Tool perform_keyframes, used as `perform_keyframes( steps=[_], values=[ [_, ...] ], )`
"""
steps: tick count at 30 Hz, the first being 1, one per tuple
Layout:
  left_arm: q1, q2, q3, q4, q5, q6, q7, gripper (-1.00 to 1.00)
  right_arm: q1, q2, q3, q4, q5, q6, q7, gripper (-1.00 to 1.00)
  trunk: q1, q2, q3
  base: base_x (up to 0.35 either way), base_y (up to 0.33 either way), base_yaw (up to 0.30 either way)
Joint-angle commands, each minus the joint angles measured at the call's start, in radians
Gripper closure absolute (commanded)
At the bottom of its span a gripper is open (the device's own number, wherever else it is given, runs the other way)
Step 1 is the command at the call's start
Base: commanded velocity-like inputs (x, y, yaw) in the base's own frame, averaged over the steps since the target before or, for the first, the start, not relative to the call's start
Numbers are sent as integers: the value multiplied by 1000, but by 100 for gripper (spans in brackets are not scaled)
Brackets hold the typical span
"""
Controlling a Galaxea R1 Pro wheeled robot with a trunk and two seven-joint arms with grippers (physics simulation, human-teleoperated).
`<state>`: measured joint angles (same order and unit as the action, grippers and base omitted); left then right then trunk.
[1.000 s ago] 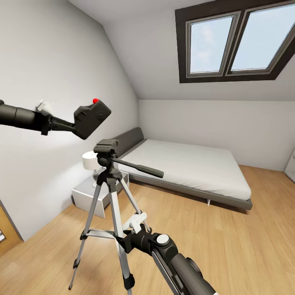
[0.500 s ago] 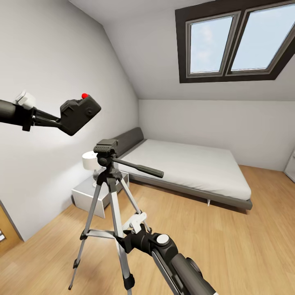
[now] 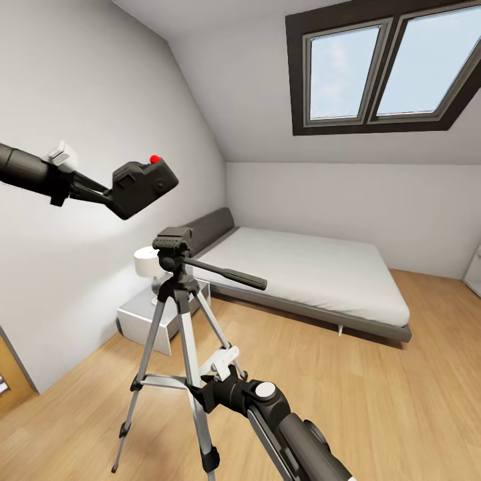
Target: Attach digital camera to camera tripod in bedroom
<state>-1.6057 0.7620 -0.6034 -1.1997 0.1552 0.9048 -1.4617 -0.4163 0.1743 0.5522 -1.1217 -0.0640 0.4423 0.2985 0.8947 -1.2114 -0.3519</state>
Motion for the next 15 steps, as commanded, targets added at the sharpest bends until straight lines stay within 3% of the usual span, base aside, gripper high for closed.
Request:
perform_keyframes(
  steps=[1,4,9,10,15],
  values=[
    [-16,-1,-17,3,4,6,-1,100,-1,0,0,-1,-11,7,0,100,0,-1,-1,0,0,0],
    [-46,-8,-48,18,20,7,-2,100,-1,0,0,-1,-11,7,0,100,0,-1,-1,0,0,0],
    [-79,-14,-125,46,103,2,-3,100,-1,0,0,-1,-12,7,0,100,0,-1,-1,0,0,0],
    [-79,-14,-125,46,103,2,-3,100,-1,0,0,-1,-12,7,0,100,0,-1,-1,0,0,0],
    [-145,-17,-264,55,192,-3,-3,100,-1,0,0,-1,-12,7,1,100,0,-1,-1,0,0,0]
  ],
)
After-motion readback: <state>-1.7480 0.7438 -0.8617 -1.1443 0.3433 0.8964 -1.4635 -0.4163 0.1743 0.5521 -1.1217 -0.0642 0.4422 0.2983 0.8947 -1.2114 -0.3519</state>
